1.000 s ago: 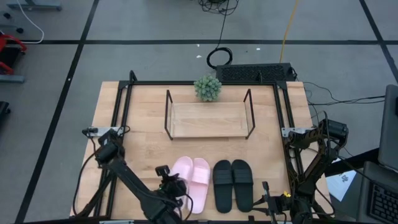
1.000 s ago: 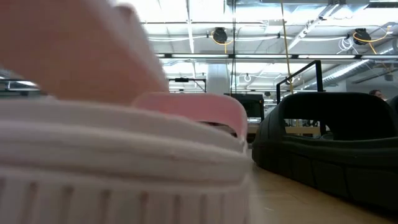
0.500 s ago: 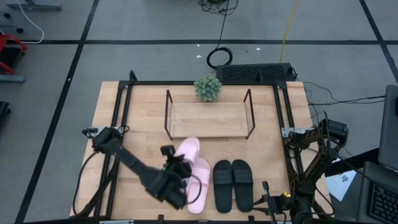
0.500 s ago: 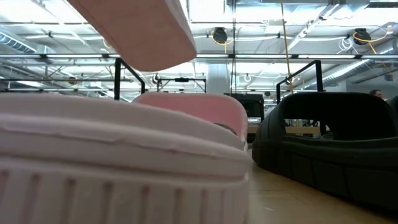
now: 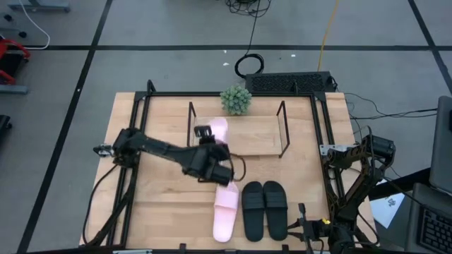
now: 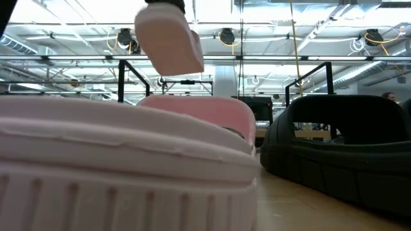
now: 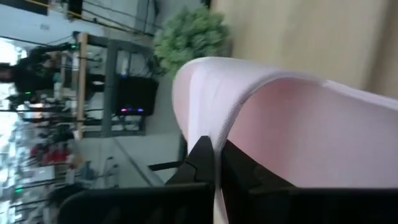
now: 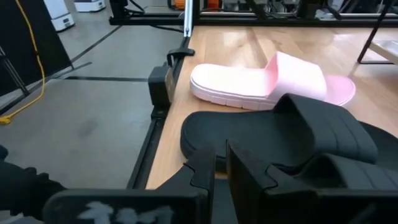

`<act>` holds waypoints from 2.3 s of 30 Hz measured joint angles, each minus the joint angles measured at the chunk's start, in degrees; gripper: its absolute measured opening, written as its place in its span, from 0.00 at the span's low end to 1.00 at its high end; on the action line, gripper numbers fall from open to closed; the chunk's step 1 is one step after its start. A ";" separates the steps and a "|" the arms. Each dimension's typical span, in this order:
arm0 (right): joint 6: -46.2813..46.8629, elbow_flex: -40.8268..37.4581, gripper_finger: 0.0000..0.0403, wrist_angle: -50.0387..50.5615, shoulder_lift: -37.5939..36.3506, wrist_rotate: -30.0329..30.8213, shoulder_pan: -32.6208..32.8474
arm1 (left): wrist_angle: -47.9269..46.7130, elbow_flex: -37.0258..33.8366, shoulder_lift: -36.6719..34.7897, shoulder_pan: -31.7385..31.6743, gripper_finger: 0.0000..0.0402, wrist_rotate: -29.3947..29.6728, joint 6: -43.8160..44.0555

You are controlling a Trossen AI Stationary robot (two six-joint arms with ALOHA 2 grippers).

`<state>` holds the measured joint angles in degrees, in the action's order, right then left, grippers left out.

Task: Pick and place slides into the shelf
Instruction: Put the left pink slipper on the shelf

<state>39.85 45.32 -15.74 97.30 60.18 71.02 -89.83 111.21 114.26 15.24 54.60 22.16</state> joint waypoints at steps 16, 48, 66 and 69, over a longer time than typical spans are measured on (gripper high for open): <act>0.39 0.00 0.07 0.19 0.00 -0.41 -1.68 | 3.80 -4.41 0.00 -7.62 0.00 -2.83 -5.64; 1.45 0.00 0.07 0.19 0.00 -0.26 -4.00 | 19.77 -24.20 0.02 -11.59 0.00 2.31 -14.21; 1.25 0.00 0.07 0.19 0.00 -0.37 -5.48 | 23.00 -31.47 0.00 -12.76 0.01 1.78 -13.32; 1.37 0.00 0.07 0.17 0.00 -0.36 -5.48 | 22.96 -31.60 0.00 -13.18 0.05 1.35 -12.73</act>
<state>41.22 45.32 -15.57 97.30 59.83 65.54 -66.87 79.61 114.26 2.06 55.96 9.43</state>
